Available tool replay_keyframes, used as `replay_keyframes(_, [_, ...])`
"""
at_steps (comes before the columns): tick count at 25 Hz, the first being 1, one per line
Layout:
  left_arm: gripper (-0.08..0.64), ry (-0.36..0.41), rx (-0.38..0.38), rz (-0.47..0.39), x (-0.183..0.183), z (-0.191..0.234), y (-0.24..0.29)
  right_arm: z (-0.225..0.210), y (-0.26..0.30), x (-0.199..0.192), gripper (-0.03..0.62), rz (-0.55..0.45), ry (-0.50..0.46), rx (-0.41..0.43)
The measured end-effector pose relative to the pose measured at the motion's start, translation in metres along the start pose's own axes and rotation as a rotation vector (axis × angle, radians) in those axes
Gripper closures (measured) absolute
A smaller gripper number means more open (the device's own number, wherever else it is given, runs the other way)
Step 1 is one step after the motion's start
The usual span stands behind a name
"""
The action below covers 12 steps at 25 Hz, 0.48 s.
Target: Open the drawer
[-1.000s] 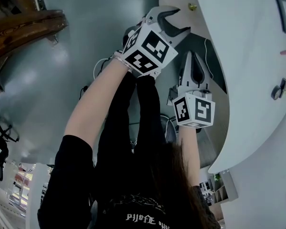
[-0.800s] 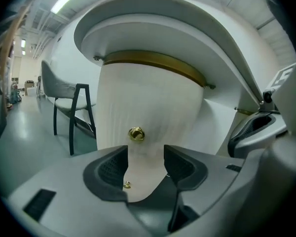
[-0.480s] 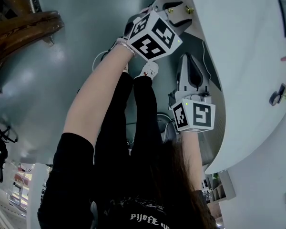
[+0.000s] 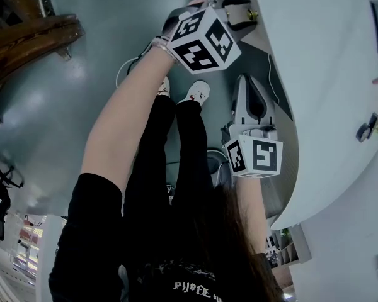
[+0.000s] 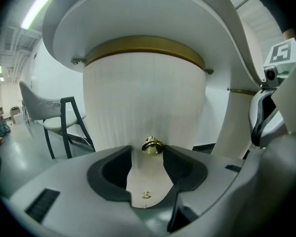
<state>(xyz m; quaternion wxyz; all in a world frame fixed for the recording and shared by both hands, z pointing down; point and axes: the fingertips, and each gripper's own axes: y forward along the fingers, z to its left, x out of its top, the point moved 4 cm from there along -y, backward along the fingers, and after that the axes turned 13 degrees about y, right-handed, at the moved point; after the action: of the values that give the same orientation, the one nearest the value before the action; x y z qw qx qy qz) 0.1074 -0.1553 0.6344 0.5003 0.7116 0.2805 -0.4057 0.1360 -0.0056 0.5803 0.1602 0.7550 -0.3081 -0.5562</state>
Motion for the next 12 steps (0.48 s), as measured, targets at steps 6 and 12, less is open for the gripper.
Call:
replay_keyframes(6, [0.360, -0.013, 0.032, -0.018, 0.0027, 0.0021, -0.0036, 0.0042, 0.0041, 0.0004, 0.566, 0.000, -0.003, 0.005])
replay_keyframes(12, [0.388, -0.001, 0.055, -0.043, 0.0064, -0.0022, -0.0051, 0.0010, 0.0033, -0.0002, 0.566, 0.007, -0.006, 0.002])
